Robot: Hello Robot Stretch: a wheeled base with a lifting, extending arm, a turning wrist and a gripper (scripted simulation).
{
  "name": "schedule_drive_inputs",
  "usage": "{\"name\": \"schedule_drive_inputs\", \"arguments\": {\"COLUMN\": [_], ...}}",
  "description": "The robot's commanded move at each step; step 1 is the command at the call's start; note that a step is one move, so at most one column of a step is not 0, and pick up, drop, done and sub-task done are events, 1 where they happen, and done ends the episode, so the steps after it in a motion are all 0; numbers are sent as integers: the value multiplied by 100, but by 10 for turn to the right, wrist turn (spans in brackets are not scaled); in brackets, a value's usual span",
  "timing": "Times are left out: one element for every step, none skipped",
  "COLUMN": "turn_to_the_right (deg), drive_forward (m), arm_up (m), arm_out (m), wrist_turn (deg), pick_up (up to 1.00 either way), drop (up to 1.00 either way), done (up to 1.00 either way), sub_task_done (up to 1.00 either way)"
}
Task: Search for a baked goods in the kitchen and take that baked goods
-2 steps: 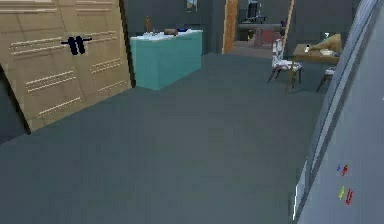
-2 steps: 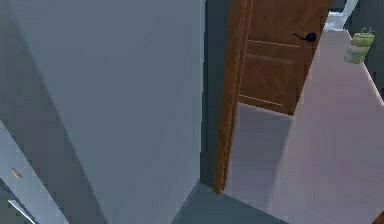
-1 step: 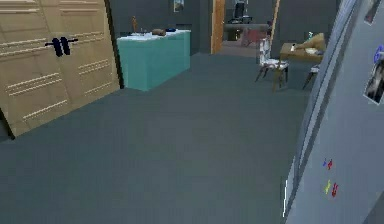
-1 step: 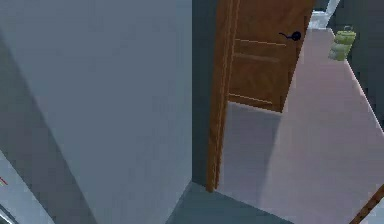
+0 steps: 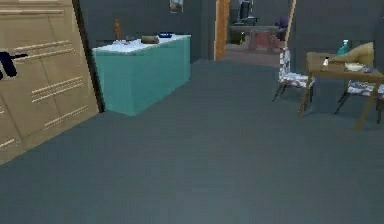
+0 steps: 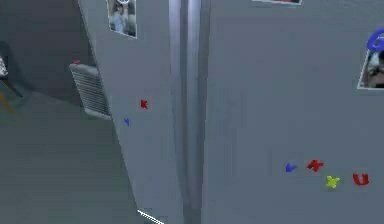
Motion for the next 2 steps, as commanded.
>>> {"name": "schedule_drive_inputs", "arguments": {"turn_to_the_right": [0,0], "drive_forward": [100,100], "arm_up": [0,0], "arm_out": [0,0], "wrist_turn": [0,0], "pick_up": [0,0], "drop": [0,0], "done": [0,0], "sub_task_done": [0,0]}}
